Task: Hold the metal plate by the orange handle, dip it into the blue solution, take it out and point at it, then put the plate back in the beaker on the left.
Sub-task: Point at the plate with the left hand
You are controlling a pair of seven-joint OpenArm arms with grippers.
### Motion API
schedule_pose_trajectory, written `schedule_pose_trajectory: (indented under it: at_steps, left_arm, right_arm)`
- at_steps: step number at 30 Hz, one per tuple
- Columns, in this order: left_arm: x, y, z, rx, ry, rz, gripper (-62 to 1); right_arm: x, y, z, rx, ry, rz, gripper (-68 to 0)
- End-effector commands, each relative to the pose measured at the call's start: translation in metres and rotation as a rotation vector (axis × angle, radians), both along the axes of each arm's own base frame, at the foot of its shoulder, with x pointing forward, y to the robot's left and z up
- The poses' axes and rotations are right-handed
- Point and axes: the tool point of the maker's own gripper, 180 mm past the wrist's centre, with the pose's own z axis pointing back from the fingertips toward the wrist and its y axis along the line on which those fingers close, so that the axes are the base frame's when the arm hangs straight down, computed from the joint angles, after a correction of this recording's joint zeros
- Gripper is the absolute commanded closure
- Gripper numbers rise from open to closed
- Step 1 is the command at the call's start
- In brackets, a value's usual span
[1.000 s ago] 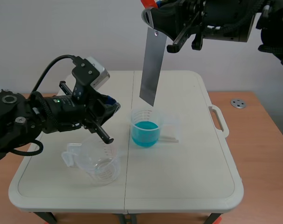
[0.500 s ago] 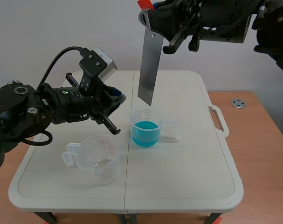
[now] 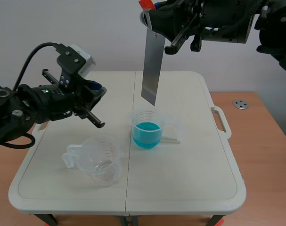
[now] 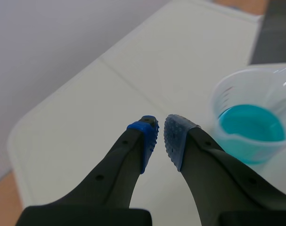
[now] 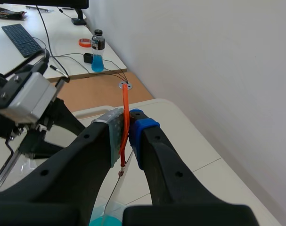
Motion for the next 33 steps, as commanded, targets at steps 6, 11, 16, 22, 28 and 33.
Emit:
schedule_pose_trajectory:
  at_steps: [6,11,16,22,28,33]
  left_arm:
    - [-0.011,0.101,0.018,0.049,-0.03,0.16,-9.4]
    - [-0.038,0.179,0.007,0.137,0.053,0.297,-9.4]
    - [-0.076,0.25,-0.006,0.288,0.103,0.472,-9.4]
    - [-0.142,0.293,-0.045,0.424,0.233,0.553,-9.4]
    - [-0.226,0.291,-0.093,0.43,0.411,0.521,-9.4]
    - [-0.291,0.262,-0.126,0.376,0.573,0.452,-9.4]
  right_arm:
    - [0.003,-0.001,0.016,0.024,-0.036,0.002,-1.3]
    - [0.004,-0.002,0.016,0.026,-0.034,0.0,-1.3]
    - [0.011,-0.004,0.006,0.044,0.002,-0.02,-1.3]
    - [0.022,-0.007,-0.012,0.06,0.043,-0.049,-1.3]
    - [0.025,-0.002,-0.024,0.046,0.035,-0.053,-1.3]
    - [0.025,0.004,-0.034,0.04,0.044,-0.046,-1.3]
